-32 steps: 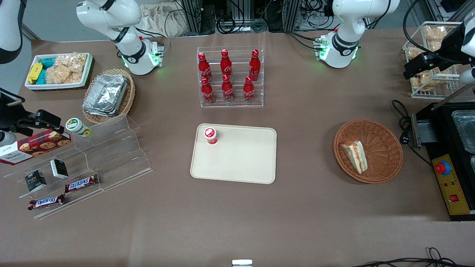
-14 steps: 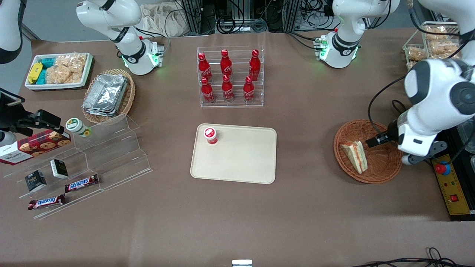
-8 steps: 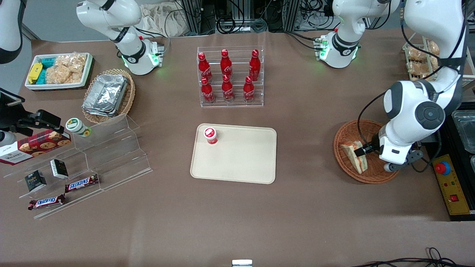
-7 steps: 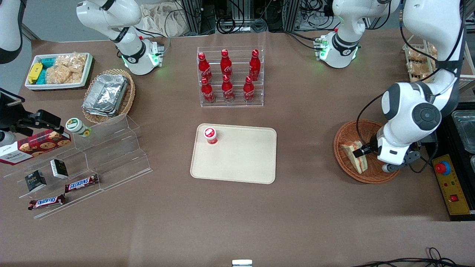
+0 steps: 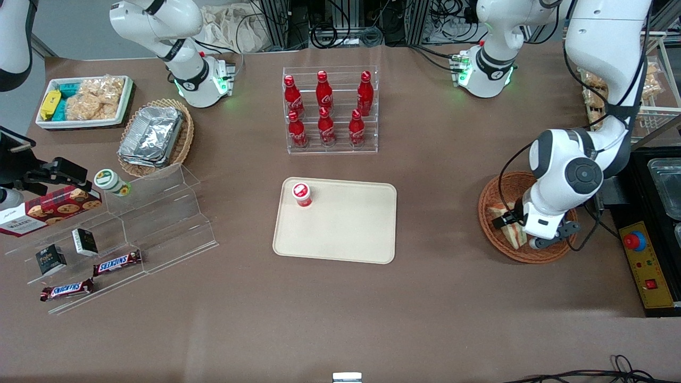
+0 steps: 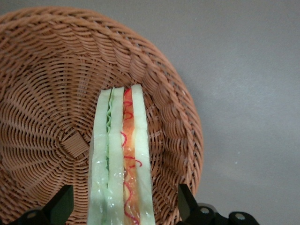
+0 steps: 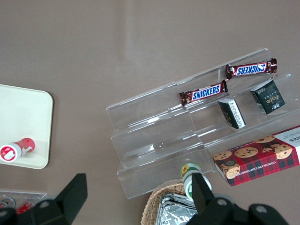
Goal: Place sandwich from basket to tray
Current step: 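Lower the left gripper and close it on the sandwich, then lift the sandwich and carry it over the cream tray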
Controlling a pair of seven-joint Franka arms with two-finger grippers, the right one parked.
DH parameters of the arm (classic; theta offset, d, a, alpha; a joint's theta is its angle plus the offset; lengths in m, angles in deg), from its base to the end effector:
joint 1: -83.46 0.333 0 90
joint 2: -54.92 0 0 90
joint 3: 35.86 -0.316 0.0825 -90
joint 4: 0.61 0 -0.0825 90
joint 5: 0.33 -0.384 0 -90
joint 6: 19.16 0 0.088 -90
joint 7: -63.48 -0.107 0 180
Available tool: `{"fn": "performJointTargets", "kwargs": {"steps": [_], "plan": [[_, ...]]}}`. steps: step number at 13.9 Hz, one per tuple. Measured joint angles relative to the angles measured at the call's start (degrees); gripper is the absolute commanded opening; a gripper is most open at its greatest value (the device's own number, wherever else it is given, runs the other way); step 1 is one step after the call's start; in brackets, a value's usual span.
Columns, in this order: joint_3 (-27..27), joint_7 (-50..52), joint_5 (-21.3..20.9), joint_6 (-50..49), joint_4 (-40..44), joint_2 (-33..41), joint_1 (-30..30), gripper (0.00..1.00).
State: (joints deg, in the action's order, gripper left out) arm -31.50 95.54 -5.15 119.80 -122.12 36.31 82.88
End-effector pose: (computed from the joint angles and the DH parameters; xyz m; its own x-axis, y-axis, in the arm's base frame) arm 0.5724 -0.0487 0.2561 0.9159 0.4014 -0.0008 0.4012 -0.9153 -0.0356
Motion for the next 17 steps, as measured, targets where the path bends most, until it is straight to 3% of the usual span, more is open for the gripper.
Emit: {"fn": "performJointTargets", "kwargs": {"steps": [2,3,4,9,13,17], "plan": [[0.00,0.10,-0.38,0.34,-0.31,-0.01,0.00,0.36],[0.00,0.12,-0.46,0.38,-0.31,-0.01,0.00,0.23],[0.00,0.14,-0.56,0.42,-0.31,0.00,0.00,0.17],[0.06,0.10,-2.88,-1.75,1.13,2.10,-0.60,0.02],[1.34,-2.11,-3.22,-18.55,10.45,8.01,-2.37,0.00],[5.44,-6.27,-3.23,-41.49,26.19,10.52,-2.59,0.00]]}}
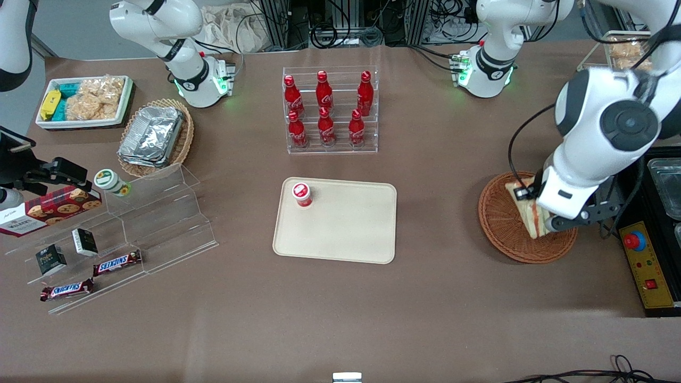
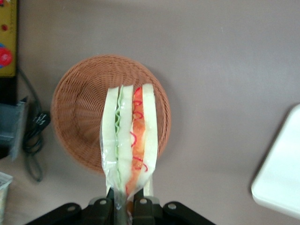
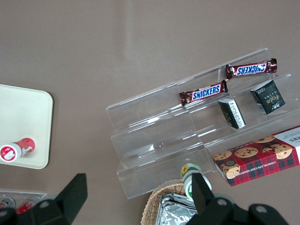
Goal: Place sandwich from basket to tray
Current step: 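Lift the sandwich and carry it over the cream tray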
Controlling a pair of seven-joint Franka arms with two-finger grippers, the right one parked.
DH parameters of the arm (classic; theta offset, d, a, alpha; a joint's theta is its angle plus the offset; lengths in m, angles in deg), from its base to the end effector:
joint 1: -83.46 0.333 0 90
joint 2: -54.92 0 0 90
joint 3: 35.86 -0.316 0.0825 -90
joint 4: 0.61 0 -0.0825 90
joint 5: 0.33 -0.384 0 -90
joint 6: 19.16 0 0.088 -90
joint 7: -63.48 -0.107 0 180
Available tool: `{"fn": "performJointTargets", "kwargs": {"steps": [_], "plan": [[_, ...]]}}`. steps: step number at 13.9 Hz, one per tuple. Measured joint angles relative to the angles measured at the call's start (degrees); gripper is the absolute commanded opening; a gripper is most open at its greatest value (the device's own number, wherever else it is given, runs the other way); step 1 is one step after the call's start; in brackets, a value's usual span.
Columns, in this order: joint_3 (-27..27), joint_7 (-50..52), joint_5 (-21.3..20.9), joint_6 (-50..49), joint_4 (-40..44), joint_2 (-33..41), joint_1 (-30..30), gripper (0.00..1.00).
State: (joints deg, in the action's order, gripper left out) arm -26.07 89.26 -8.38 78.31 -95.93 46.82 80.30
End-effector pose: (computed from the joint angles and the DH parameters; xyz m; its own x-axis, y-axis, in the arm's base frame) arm 0.5841 -0.1153 0.5116 0.9787 0.2006 -0.0433 0.1925 -0.9704 -0.1459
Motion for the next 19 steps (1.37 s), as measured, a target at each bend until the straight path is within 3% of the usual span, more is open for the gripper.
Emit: {"fn": "performJointTargets", "kwargs": {"steps": [5,9,12,15,19], "plan": [[8.06,-0.92,0.03,-19.34,16.24,0.48,-0.21,0.00],[21.04,12.66,0.20,-22.83,20.89,0.20,-0.42,0.00],[28.67,23.71,0.10,-20.26,20.59,-3.97,-1.64,0.00],[28.99,26.31,-0.95,-11.83,19.75,-12.55,-2.48,0.00],[28.92,31.78,-7.94,0.26,19.13,-26.62,-3.39,0.00]]}}
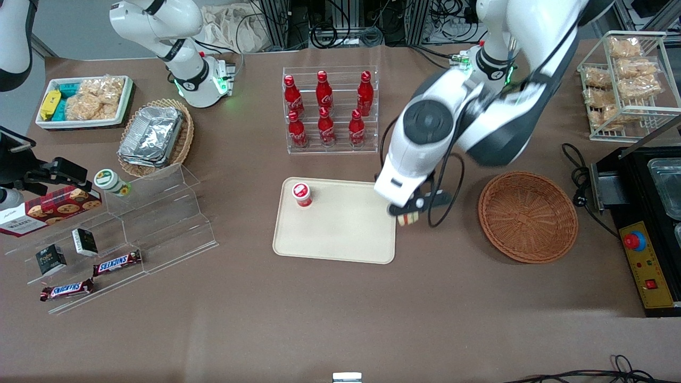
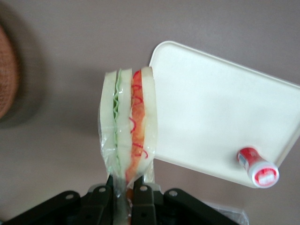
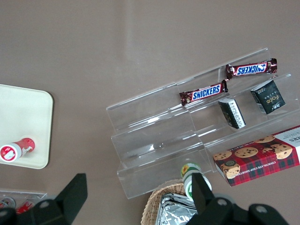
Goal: Place sandwich from basket to tray
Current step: 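Lift the sandwich and carry it over the cream tray, then lower the sandwich onto the tray and open the left gripper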
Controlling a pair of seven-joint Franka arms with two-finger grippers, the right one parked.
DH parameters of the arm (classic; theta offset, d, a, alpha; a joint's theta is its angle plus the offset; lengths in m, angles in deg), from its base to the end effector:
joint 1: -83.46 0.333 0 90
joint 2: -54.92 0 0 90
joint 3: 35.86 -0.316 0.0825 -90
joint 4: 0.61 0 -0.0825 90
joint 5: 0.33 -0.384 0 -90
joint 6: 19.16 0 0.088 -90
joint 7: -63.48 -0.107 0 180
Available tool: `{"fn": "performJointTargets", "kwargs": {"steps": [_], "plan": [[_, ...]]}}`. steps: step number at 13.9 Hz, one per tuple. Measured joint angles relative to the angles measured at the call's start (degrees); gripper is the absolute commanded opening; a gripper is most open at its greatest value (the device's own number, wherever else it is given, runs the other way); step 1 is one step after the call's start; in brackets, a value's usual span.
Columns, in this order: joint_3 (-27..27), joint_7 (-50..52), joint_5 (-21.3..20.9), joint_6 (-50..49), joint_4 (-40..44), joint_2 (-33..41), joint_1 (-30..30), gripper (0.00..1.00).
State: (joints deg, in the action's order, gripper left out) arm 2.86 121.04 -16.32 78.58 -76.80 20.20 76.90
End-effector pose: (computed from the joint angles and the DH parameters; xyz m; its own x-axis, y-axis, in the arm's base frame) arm 0.5700 -0.3952 0.4253 0.9637 0.2311 -0.1340 0.2282 -0.9729 -0.0367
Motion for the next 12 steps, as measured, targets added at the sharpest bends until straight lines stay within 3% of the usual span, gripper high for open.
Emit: {"fn": "performJointTargets", "kwargs": {"steps": [8,11,12], "plan": [[-0.16,8.55,-10.86,11.52,0.11,-15.32,-4.34,0.01],[-0.24,8.88,-12.18,11.66,0.20,-17.11,-4.58,0.12],[-0.31,8.88,-12.25,12.31,0.24,-17.44,-4.58,0.29]]}}
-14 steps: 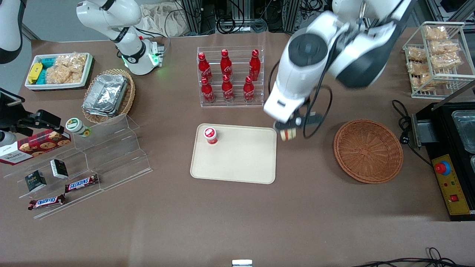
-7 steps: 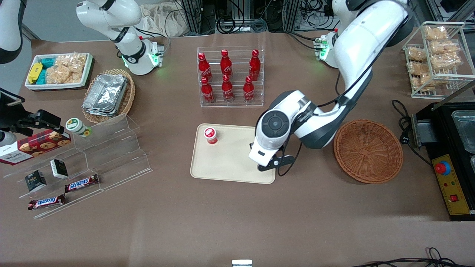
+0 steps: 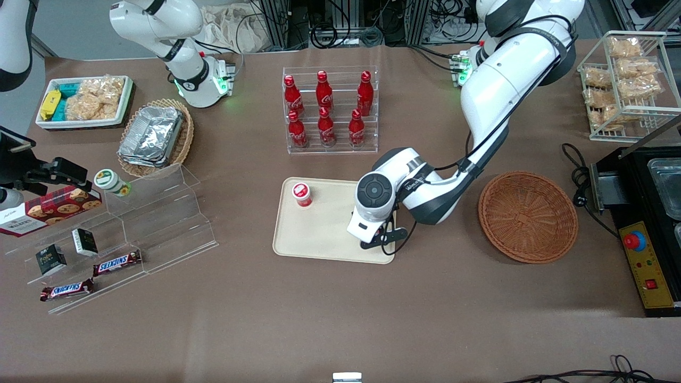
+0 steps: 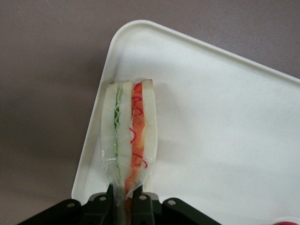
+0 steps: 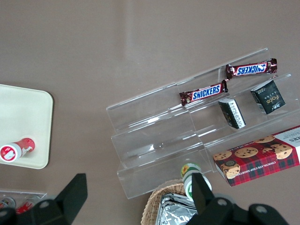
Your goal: Place sandwich from basket to tray
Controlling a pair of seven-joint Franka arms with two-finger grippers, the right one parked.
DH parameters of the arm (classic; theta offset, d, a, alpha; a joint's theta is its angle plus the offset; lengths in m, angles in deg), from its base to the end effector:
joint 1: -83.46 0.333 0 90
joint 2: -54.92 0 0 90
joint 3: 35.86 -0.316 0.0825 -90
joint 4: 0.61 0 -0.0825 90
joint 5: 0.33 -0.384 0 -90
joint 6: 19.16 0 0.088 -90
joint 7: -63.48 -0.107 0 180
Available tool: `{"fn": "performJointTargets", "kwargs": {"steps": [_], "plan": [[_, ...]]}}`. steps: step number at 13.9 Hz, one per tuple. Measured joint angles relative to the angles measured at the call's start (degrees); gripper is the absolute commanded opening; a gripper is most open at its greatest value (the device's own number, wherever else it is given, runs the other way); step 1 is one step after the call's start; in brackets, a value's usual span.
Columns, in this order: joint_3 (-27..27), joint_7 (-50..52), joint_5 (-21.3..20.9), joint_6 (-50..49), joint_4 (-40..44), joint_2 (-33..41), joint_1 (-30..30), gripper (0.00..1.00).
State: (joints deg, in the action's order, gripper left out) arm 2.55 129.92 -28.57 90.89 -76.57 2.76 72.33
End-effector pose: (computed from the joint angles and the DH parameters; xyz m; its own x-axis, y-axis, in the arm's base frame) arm 0.5714 -0.4441 0.2475 0.9583 0.2591 -0.1207 0.2511 -0.9648 -0.0777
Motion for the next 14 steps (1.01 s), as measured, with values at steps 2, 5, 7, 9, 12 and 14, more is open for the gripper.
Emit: {"fn": "performJointTargets", "kwargs": {"steps": [2,5,7,9,12,14], "plan": [[-0.44,0.03,-0.03,1.90,0.06,-0.21,-0.01,0.79],[-1.46,0.20,-0.03,2.30,1.16,-0.13,0.28,1.00],[-1.46,2.37,-0.03,1.97,2.67,1.41,0.48,1.00],[-1.43,5.97,-0.03,-0.60,3.71,5.95,1.21,1.00],[-1.38,7.03,2.42,-7.16,4.09,15.44,4.72,1.00],[-0.62,5.75,4.19,-10.33,2.96,20.67,8.62,1.00]]}}
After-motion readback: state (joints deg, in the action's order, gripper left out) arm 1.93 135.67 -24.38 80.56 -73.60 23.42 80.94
